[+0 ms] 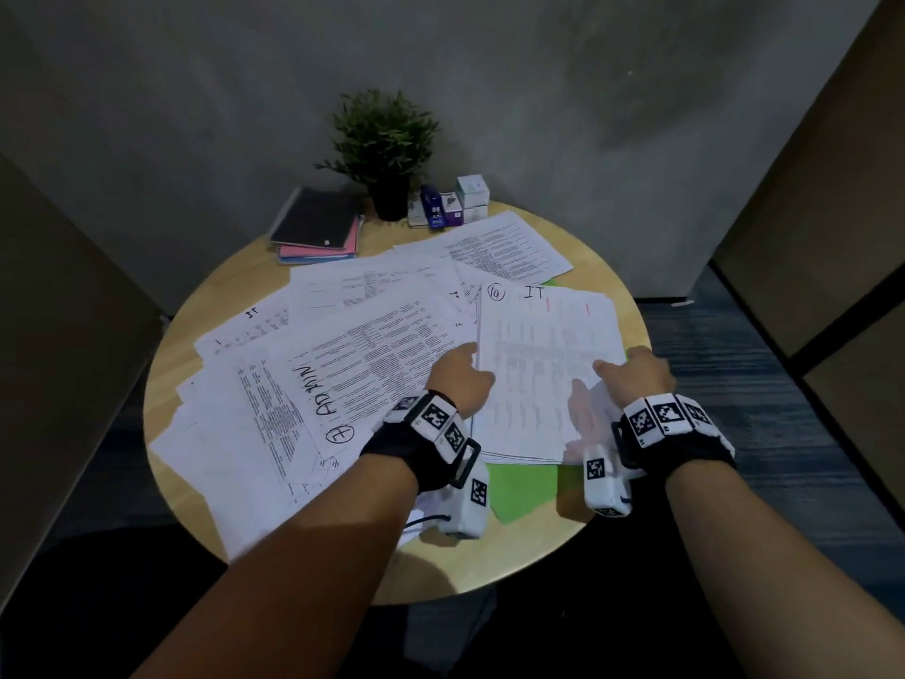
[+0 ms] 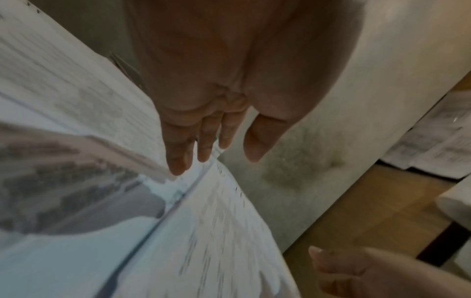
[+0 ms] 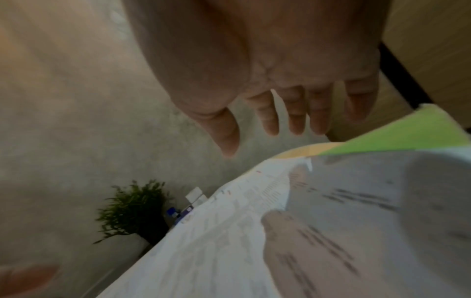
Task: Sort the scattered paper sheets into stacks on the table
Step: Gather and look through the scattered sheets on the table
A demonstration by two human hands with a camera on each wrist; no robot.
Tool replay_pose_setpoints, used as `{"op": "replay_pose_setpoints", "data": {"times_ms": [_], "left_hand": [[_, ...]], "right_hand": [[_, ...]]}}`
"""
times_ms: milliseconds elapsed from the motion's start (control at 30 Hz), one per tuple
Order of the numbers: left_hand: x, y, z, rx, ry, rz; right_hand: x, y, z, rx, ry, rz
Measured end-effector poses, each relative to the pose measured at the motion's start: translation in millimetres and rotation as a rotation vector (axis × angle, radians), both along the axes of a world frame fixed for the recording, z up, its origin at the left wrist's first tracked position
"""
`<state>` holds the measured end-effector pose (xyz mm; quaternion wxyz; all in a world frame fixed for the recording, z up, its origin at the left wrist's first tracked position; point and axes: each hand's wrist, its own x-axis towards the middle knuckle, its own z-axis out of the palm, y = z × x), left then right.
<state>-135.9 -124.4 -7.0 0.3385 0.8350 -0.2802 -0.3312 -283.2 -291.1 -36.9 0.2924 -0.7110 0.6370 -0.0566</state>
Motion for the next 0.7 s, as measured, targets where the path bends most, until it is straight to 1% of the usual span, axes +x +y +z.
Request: {"op": "replay_pose_setpoints", "data": {"times_ms": [67,133,200,300,367,433,533,600,700], "left_hand": [[14.7,19.0,12.5,-0.091,0.007,0.058],[33.1,41.8,24.0,-0.142,-0.019,0.117],[54.8,67.0,31.1,-0.153,-0.028,0.196],[87.3,103.3,30.8,-0.129,-0.032,0.351],[104.7,123.5,22.6,-0.089,-0.014,0.428],[114.6,139.7,10.6,-0.038,0.046,0.472],[117.0,152.7,-12.3,-0.006,0.155,0.539],[115.9,155.0,-25.4,0.001,0.200,0.571],[114.5,153.2,-32.9,0.002,0.172,0.589]], "right_hand": [[10.1,7.7,10.4,-0.044,-0.085,0.098],[25.2,21.4,22.1,-0.062,-0.150,0.215],[45.7,39.1,32.8,-0.057,-0.183,0.324],[79.3,68.2,41.9,-0.026,-0.212,0.463],[98.8,91.0,44.7,0.006,-0.241,0.566],[114.9,116.2,44.5,0.052,-0.242,0.667],[133.0,150.4,34.5,0.107,-0.167,0.777],[140.0,166.8,25.2,0.114,-0.098,0.813],[143.2,180.0,13.3,0.159,-0.077,0.796]]}}
